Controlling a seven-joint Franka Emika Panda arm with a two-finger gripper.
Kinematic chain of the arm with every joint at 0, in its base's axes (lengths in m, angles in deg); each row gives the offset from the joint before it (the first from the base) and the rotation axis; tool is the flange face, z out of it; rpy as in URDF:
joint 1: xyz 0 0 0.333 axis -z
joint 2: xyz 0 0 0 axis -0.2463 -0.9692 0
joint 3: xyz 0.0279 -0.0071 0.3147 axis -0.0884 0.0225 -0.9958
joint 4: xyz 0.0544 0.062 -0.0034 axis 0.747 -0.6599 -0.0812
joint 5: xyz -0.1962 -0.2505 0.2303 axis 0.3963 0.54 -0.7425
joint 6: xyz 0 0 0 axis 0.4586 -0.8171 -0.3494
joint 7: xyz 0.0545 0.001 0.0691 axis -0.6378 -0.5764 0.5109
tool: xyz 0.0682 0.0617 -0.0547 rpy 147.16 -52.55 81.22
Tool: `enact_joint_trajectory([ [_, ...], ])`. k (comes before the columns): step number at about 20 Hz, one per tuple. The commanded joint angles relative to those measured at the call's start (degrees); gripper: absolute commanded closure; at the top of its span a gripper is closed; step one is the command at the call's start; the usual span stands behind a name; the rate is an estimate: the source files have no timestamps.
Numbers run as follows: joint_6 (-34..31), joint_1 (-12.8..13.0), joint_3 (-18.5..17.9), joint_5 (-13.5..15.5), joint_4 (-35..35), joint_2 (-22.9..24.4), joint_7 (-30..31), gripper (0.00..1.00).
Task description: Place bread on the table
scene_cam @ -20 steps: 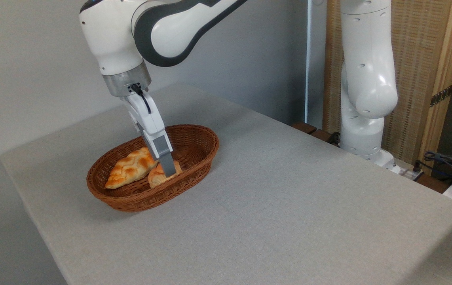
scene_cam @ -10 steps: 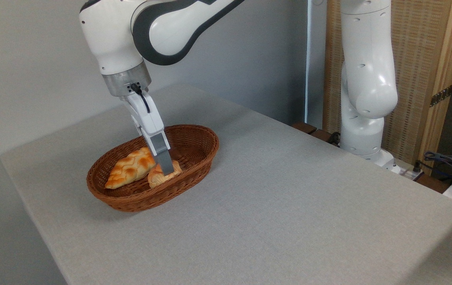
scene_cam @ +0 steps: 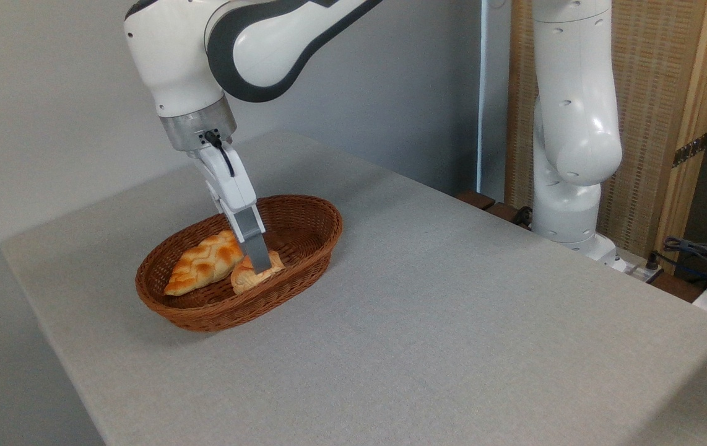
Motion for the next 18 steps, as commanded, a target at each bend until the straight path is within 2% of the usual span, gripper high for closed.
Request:
enact_joint_trajectory([
  [1, -0.51, 0.17, -0.10, -0.85, 0.81, -0.06, -0.41, 0.76],
  [6, -0.51, 0.17, -0.10, -0.76, 0.98, 0.20, -0.32, 0.76],
  [14, -0.78, -0.18, -0.54, 1.44, 5.02, 2.21, 0.29, 0.76],
  [16, -1.13, -0.54, -0.89, 1.44, 5.11, 3.09, 0.29, 0.76],
  [18, -1.65, -2.02, -2.11, 1.26, 5.11, 4.32, 0.03, 0.75],
])
